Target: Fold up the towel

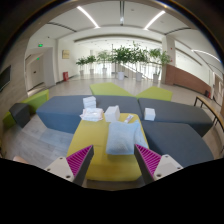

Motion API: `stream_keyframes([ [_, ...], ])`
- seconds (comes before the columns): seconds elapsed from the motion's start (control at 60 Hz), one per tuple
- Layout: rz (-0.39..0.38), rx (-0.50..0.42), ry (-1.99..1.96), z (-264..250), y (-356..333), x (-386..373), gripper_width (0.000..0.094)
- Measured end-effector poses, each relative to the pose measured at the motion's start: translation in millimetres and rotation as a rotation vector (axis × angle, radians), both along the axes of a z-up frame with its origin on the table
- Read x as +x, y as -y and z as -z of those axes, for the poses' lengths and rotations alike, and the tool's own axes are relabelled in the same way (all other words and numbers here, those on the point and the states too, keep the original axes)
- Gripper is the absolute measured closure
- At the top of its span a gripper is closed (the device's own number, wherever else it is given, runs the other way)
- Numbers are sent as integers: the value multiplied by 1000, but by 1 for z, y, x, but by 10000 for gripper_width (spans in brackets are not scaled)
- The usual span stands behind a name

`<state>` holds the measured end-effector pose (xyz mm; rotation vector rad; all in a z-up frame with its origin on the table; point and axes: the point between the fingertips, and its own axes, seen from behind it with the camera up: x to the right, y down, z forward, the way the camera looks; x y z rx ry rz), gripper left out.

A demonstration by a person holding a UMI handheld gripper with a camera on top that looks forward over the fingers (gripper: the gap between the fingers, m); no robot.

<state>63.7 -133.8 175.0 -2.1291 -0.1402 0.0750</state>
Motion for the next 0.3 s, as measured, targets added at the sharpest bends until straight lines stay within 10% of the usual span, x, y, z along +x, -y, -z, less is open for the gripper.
stream_keyframes([
  [0.3,-61,68,-11,2,13,-18,91],
])
